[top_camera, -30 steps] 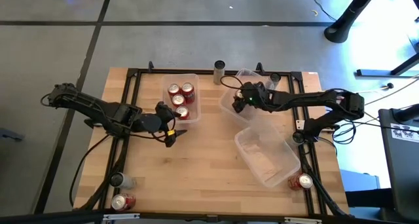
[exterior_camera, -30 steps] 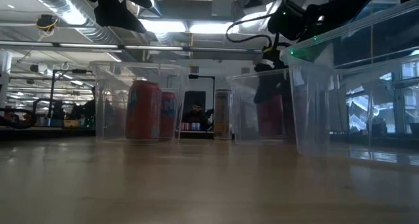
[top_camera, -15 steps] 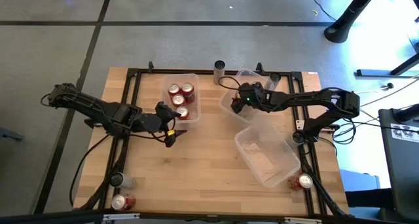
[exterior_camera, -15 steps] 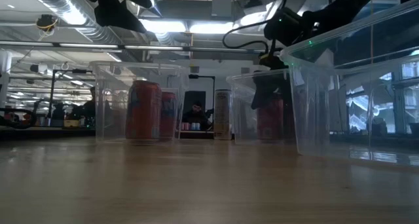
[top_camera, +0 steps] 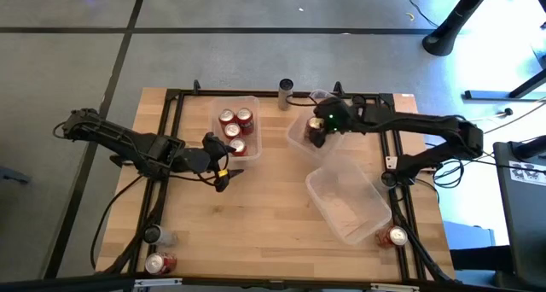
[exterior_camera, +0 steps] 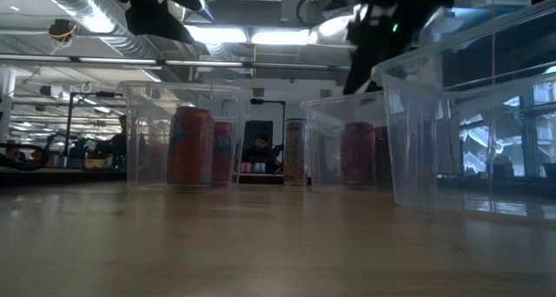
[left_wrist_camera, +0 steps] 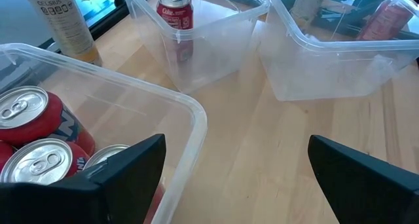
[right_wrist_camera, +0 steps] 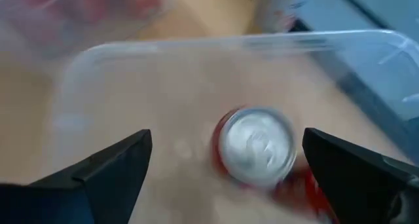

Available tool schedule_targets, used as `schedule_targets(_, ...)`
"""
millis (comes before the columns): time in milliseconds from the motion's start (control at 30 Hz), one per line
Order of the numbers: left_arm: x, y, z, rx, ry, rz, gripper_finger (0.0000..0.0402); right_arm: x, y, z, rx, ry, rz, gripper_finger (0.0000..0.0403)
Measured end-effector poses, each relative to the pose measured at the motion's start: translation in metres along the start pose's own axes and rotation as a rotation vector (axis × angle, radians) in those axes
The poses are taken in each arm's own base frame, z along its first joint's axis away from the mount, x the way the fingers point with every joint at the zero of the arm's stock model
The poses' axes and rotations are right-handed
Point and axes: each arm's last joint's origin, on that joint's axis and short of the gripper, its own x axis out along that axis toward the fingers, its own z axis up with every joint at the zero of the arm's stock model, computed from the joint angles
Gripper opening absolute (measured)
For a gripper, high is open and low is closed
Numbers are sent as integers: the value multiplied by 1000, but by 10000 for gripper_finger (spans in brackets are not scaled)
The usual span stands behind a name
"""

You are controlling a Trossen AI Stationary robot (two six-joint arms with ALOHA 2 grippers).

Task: Sort soda cans
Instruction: Put the red-white soda can into the top right transparent bin

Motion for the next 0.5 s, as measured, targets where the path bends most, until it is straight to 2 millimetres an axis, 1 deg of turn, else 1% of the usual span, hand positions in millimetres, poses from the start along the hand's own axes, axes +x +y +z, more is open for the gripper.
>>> schedule_targets(100,0,0,0,2,0,0,363,-29,9,4,-25,68,79,393)
schedule_targets(200,0,0,0,14,0,0,363,-59,25,3,-48,108,152,392)
schedule_targets(333,0,0,0,21,-1,-1,363,-92,53,-10,-99,184,229,392)
schedule_targets(433,0,0,0,37,-1,-1,363,-109,72,-26,-119,263,277,392)
schedule_targets(500,0,0,0,50,-1,-1,363,-118,84,-37,-101,323,323,392)
